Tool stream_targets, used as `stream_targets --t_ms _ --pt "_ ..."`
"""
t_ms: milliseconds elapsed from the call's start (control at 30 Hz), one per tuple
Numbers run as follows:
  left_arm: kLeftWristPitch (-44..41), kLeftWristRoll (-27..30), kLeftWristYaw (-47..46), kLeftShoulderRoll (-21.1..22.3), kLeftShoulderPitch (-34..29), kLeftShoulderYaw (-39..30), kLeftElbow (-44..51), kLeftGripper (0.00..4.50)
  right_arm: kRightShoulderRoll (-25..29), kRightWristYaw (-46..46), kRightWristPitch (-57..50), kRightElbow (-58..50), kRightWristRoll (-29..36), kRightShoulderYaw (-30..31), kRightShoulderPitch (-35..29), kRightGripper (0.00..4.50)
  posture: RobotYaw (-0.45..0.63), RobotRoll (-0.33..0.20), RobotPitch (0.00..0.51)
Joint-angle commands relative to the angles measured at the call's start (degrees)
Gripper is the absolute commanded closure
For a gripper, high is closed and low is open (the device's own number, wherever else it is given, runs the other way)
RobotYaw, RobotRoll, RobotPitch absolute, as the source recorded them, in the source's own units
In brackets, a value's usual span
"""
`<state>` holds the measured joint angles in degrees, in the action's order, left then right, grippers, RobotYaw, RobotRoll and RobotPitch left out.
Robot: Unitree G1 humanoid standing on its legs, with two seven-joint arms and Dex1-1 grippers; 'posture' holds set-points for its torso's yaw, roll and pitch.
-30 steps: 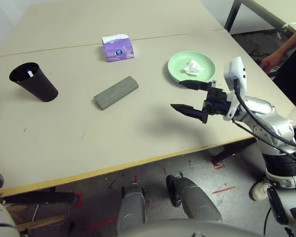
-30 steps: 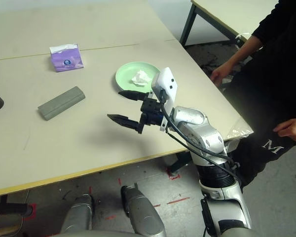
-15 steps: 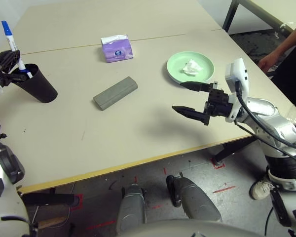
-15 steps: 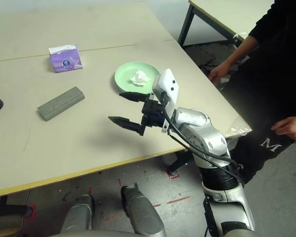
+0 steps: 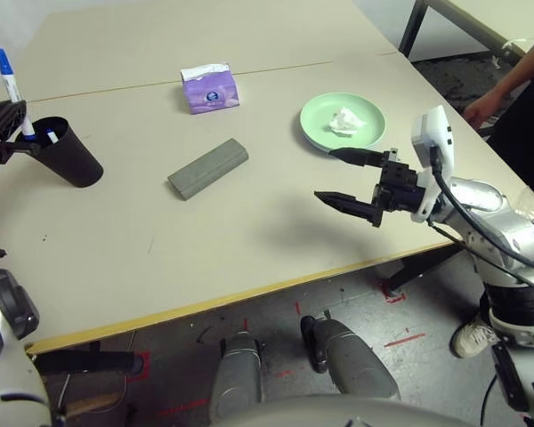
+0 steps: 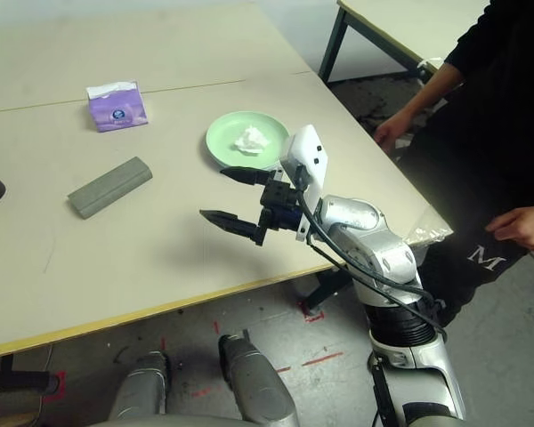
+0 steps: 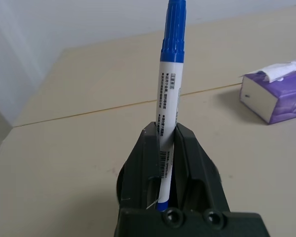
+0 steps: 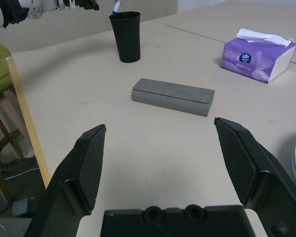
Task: Organize and tidy the items on the table.
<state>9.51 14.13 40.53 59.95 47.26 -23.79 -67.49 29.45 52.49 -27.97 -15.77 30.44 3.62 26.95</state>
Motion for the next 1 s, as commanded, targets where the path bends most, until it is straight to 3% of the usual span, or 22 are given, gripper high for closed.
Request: stream_targets --t_ms 33,267,367,667,867,1000 --pt "1.13 -0.51 -1.26 -0.12 -0.79 0.1 0.73 3.2 0.43 0.28 -0.45 -0.83 0.23 0.18 0.27 0.0 -0.17 0.0 0.177" --pt "0.59 -0.07 -1.22 -0.49 -0.47 0.03 1.31 0.84 0.86 0.23 -0.74 -0.91 0.41 -0.18 0.29 0.0 -0.16 0.0 0.178" --pt "0.05 0.22 -0.89 -0.06 -0.38 -0.2 1.84 0.02 0.83 0.29 -0.63 -0.66 0.42 -0.09 0.41 0.0 -0.16 0.0 0.179" --pt "-2.55 3.7 3.7 0.63 0.04 -2.34 5.29 0.02 0.13 0.55 0.01 0.66 0.13 0.34 1.26 0.0 -0.15 0.0 0.178" --pt "-8.08 10.21 6.64 1.84 2.89 -6.91 10.69 0.02 -1.51 -3.67 -0.99 3.88 1.72 -4.18 5.88 0.0 -0.15 0.0 0.179" --pt "-10.11 13.33 5.62 4.06 1.59 -11.14 11.22 0.02 -0.33 -8.19 0.78 8.42 -1.5 -7.7 8.32 0.0 -0.15 0.0 0.18"
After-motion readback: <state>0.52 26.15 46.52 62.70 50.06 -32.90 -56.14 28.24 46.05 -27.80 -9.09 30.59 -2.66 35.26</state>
